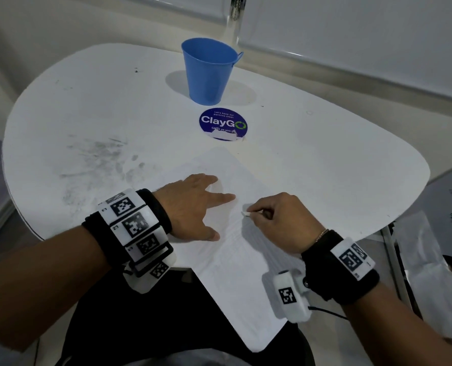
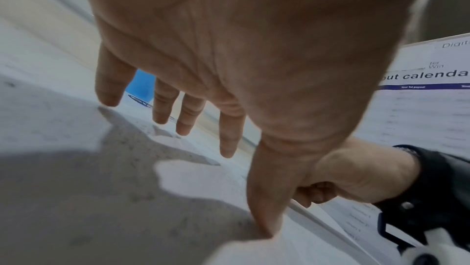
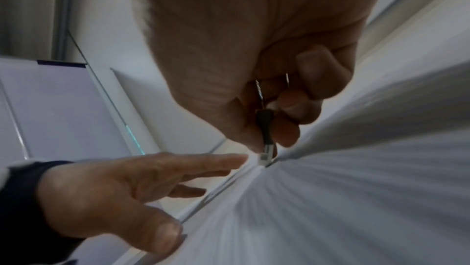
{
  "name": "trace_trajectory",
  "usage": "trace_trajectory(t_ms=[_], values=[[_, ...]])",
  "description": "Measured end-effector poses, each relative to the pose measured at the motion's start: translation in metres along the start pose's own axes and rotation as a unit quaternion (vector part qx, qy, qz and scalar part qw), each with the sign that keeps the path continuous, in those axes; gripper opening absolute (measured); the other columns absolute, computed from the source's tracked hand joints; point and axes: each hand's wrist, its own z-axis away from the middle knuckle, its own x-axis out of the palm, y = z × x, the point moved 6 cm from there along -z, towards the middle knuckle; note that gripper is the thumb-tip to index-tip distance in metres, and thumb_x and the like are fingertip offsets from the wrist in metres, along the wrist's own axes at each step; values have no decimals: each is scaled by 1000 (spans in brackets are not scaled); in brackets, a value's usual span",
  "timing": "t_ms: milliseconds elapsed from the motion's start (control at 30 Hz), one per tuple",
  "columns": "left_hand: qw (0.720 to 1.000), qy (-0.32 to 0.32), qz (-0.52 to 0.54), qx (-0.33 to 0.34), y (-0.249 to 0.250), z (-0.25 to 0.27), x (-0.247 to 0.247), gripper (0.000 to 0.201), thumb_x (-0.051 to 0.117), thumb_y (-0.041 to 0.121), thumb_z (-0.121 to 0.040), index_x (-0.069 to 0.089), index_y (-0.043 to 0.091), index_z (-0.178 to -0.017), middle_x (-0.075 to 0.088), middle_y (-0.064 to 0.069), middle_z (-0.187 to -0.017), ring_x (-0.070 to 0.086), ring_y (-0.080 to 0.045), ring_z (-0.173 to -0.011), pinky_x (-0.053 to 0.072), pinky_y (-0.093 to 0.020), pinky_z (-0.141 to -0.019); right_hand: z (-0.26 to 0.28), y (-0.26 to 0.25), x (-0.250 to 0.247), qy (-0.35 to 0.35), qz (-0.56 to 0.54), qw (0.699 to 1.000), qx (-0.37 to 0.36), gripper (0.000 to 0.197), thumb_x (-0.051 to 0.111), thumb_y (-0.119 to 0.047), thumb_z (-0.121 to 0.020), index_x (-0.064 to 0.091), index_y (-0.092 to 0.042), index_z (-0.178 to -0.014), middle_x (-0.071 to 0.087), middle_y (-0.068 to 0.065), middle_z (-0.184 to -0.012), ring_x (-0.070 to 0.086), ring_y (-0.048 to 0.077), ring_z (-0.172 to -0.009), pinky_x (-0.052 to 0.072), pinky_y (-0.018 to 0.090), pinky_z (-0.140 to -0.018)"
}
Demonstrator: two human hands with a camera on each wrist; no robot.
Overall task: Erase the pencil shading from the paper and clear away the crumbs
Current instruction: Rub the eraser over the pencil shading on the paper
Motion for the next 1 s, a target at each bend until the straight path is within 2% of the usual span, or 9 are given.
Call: trace_trajectory(t_ms=[200,333,400,467,633,733,800,900,1000], values=[[998,59,7,9,2,1,-5,87,56,71,-88,13,45,-158,4,3,-169,0,-14,-155,14,-34,-123,-7,21,-12,31,9,999,33,17,62,-24,-92,78,-25,-96,74,-15,-93,62,-1,-76,40,11,-64],[998,55,-5,-4,5,3,-4,88,57,74,-85,19,43,-158,7,6,-168,3,-12,-154,22,-36,-122,-8,24,-9,52,6,997,52,17,60,-23,-93,78,-24,-95,55,-34,-59,53,-6,-56,33,9,-52],[999,29,-16,-15,5,4,2,92,56,76,-84,15,43,-159,2,7,-168,0,-13,-154,25,-39,-121,-9,23,-10,66,5,996,62,17,60,-26,-94,77,-25,-97,51,-34,-51,52,-4,-55,33,13,-54],[999,13,-31,-20,5,3,5,95,55,77,-83,9,44,-159,-3,7,-169,-4,-15,-155,24,-40,-122,-8,17,-7,68,9,996,55,17,60,-28,-94,76,-23,-99,53,-22,-52,52,1,-56,37,18,-59],[998,-15,-56,-20,6,2,7,102,54,80,-81,-2,44,-159,-12,6,-168,-10,-17,-155,21,-42,-123,4,-16,9,-8,28,999,-17,19,61,-26,-93,76,-23,-105,66,-18,-78,59,2,-70,46,20,-69],[997,-28,-65,-20,6,3,8,105,53,82,-80,-5,43,-159,-14,5,-168,-12,-18,-155,19,-43,-124,-5,-4,-11,50,51,997,23,19,60,-24,-94,77,-22,-103,74,-6,-96,66,14,-86,51,26,-78],[997,-33,-71,-21,5,3,10,107,52,83,-79,-7,43,-158,-17,5,-168,-14,-19,-155,18,-44,-124,-4,-2,-12,55,48,997,32,20,59,-23,-94,77,-21,-102,75,-4,-98,64,10,-81,48,20,-72],[996,-35,-73,-20,5,3,10,109,53,83,-79,-10,42,-158,-20,5,-167,-15,-19,-154,16,-44,-125,4,-15,10,-20,26,999,-5,20,61,-24,-95,76,-21,-107,74,-8,-101,57,-3,-73,38,1,-63],[996,-36,-76,-20,6,3,10,109,52,84,-78,-10,42,-158,-20,5,-167,-15,-19,-154,16,-43,-125,-2,-8,-2,15,27,999,21,20,60,-24,-95,77,-24,-105,74,-11,-104,65,4,-86,45,10,-73]])
